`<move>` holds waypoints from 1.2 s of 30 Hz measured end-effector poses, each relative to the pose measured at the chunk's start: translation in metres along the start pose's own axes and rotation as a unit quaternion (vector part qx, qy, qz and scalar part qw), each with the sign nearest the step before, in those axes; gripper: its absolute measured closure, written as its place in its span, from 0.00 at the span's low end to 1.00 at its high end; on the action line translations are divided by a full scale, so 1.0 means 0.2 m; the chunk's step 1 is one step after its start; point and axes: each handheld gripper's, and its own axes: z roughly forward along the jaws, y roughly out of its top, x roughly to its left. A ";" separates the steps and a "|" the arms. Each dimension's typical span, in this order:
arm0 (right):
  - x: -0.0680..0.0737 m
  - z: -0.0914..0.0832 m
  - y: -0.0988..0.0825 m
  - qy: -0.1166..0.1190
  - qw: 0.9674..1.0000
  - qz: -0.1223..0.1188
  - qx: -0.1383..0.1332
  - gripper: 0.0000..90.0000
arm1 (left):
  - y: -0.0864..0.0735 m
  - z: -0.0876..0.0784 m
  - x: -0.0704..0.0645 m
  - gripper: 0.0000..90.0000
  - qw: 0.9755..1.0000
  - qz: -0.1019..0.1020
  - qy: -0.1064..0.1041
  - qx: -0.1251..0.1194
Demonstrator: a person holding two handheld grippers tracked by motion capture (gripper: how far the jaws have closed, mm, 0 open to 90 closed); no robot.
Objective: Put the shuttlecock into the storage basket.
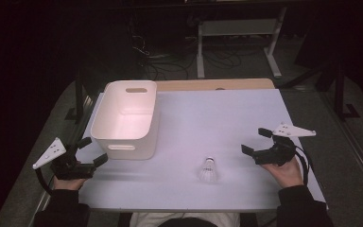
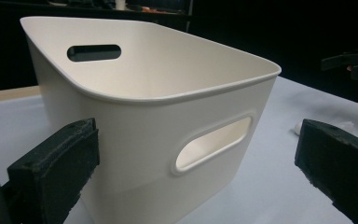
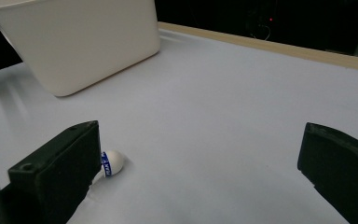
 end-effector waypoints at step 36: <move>0.02 0.02 0.04 0.018 0.999 -0.011 0.038 0.00 | 0.00 0.00 0.00 0.00 1.000 0.000 -0.003 -0.004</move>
